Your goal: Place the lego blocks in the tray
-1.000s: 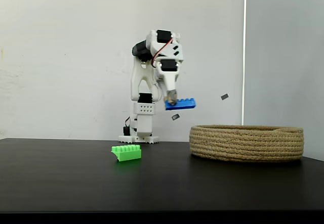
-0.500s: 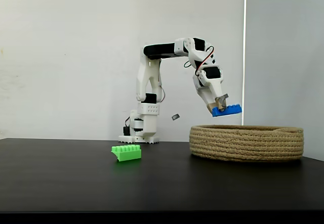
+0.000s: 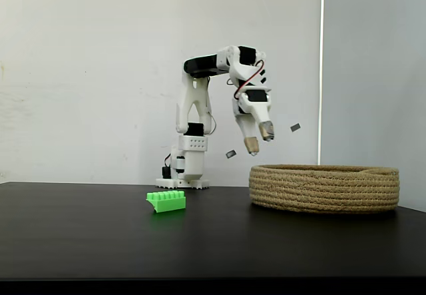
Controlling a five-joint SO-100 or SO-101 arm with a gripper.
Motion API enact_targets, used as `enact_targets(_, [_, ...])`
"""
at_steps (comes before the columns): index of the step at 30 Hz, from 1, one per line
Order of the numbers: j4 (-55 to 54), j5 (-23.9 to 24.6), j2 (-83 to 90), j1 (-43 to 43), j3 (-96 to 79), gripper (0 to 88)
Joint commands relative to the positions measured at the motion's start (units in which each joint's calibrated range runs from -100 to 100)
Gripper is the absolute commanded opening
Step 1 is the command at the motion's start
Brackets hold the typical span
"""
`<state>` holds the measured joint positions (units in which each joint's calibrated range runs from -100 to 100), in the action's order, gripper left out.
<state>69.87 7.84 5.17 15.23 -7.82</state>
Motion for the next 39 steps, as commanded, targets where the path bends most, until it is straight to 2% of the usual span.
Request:
enact_targets(1, [1.39,-6.54,8.58,-11.52,-1.8,33.3])
enact_targets(9, [0.8,-17.24,8.24,-24.38,-3.62,35.7])
enact_targets(18, [-0.03,-28.86,-4.49,-28.42,4.86,35.1])
enact_targets(22, [2.22,-29.94,-11.11,-26.44,10.6,34.9])
enact_targets(24, [2.3,-29.99,-13.17,-26.28,13.16,39.4])
enact_targets(27, [1.89,-29.79,-16.44,-26.93,17.26,41.4])
enact_targets(39, [1.72,-33.7,-29.42,-33.45,33.4,39.8])
